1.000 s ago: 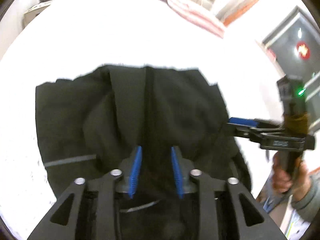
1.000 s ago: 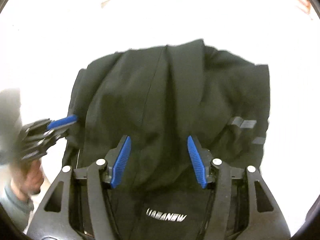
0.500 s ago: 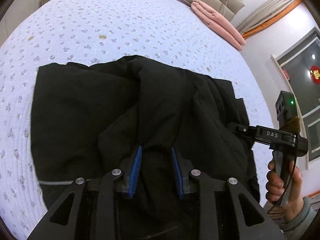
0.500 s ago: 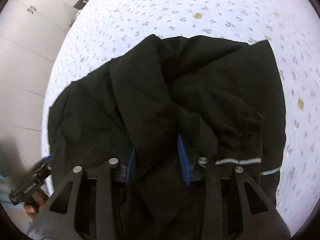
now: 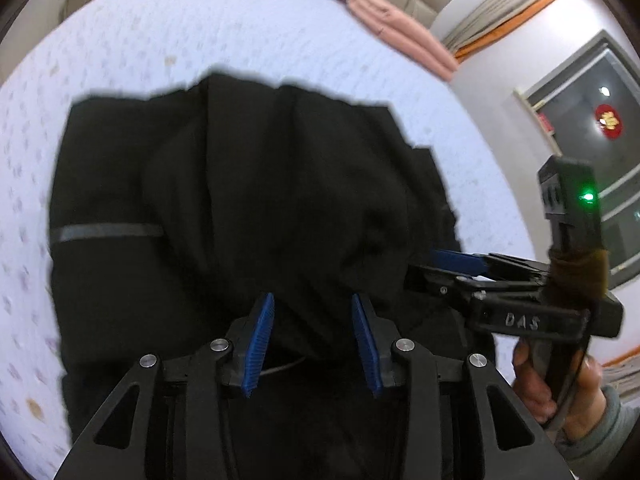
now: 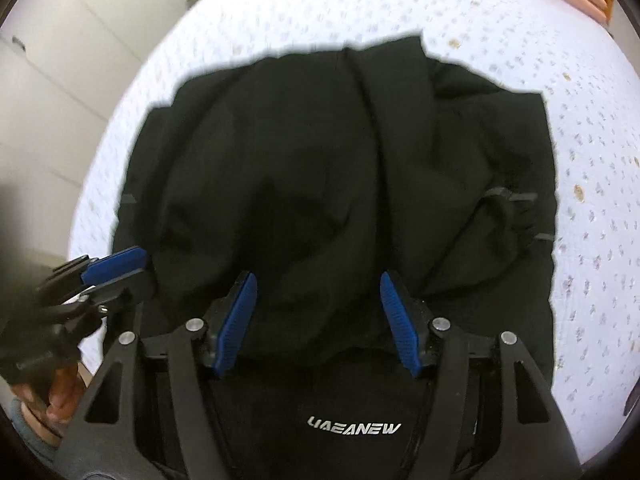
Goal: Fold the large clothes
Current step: 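Lift the black jacket with both grippers and spread it flat on the quilt, then open both grippers and hold them above the spread jacket, then grasp the jacket hem with both grippers and lift it high, then flip the hanging jacket over with both grippers and lay it back side up, then open both grippers to release the jacket hem onto the quilt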
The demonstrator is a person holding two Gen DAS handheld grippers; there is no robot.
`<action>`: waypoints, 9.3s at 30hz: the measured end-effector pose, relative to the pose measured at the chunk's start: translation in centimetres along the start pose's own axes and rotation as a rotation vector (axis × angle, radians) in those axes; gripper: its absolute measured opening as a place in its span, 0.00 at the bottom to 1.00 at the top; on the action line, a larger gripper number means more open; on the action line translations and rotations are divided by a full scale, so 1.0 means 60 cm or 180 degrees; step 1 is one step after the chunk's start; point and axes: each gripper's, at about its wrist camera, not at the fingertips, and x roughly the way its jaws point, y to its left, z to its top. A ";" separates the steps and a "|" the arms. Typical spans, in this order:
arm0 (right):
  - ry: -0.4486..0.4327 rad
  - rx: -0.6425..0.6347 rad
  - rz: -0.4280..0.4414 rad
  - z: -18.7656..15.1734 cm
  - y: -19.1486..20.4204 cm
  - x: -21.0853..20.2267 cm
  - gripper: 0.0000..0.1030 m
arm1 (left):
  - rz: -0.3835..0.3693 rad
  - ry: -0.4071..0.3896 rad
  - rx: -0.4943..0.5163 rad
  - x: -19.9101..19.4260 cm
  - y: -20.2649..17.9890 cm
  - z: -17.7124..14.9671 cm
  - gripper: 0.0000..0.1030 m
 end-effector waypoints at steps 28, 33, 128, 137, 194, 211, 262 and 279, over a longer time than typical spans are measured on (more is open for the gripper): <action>-0.1261 -0.0279 -0.0890 -0.274 0.051 -0.263 0.60 | 0.0721 -0.1157 0.0072 -0.247 -0.093 -0.303 0.41; -0.1388 -0.0151 -0.1002 -0.359 0.061 -0.368 0.62 | 0.0842 -0.1193 0.0045 -0.330 -0.118 -0.383 0.43; -0.0080 0.0331 0.0091 -0.578 -0.190 -0.090 0.76 | 0.0283 -0.0111 -0.1240 -0.204 0.192 -0.625 0.73; -0.0044 0.0410 0.0106 -0.564 -0.188 -0.078 0.75 | 0.0343 -0.0160 -0.1257 -0.205 0.197 -0.616 0.68; -0.0876 0.1128 0.0256 -0.011 -0.308 -0.231 0.69 | 0.0246 -0.1230 -0.1605 -0.270 0.303 -0.022 0.32; -0.1138 -0.0291 -0.0009 0.007 -0.210 -0.167 0.79 | 0.0807 -0.1084 -0.0204 -0.237 0.199 -0.009 0.72; -0.0055 0.0115 -0.0931 0.318 -0.247 0.107 0.20 | 0.1273 0.0030 -0.0579 0.062 0.313 0.337 0.18; -0.0449 0.0419 -0.0193 0.194 -0.214 -0.133 0.56 | 0.1343 -0.0677 -0.0537 -0.166 0.216 0.309 0.31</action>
